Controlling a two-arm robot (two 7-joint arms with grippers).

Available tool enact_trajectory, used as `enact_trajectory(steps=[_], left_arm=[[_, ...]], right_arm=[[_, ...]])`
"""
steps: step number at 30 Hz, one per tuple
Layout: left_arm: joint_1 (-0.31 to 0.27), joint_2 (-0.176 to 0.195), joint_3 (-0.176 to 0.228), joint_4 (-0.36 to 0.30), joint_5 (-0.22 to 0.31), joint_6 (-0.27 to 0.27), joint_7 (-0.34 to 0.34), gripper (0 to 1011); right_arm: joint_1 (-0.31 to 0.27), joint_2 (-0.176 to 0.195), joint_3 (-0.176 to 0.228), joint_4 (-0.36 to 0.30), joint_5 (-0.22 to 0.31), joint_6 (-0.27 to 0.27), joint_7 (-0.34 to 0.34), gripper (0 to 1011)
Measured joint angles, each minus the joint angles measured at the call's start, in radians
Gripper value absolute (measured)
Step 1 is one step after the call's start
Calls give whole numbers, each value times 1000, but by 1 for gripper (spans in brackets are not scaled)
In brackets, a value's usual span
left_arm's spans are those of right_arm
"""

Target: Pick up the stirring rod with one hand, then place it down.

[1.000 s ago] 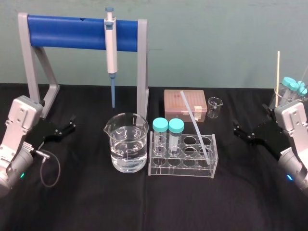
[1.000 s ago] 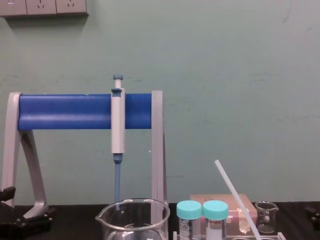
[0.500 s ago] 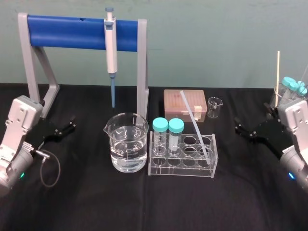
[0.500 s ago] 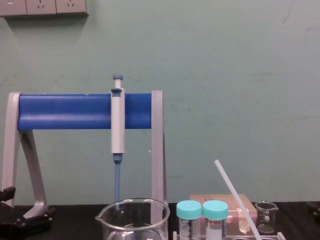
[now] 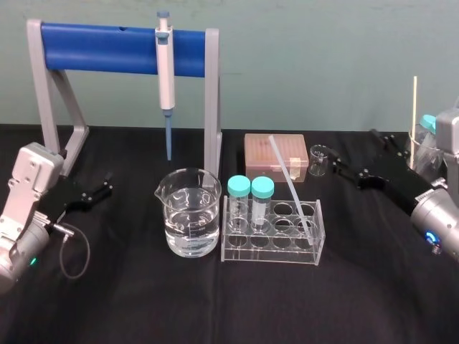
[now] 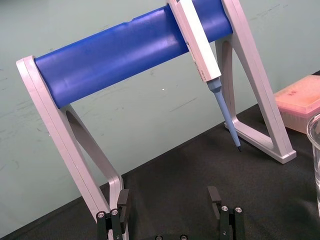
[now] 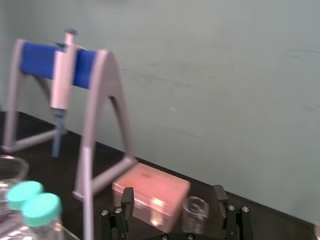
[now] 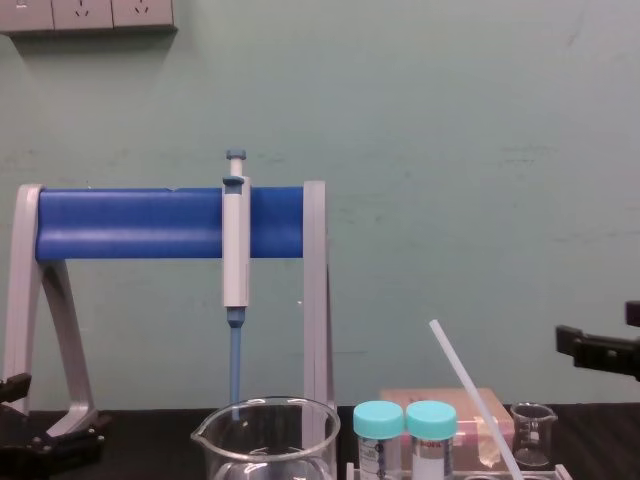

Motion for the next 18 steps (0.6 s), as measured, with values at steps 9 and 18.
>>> enact_trajectory(steps=[9,18], left_arm=[[0,0,0,0,0,0,0,1000],[0,0,0,0,0,0,0,1000]], right_arm=[[21,-1,-6,-34,18,30,110,1003],[78,-22,-35,5,-14,65,181,1003]])
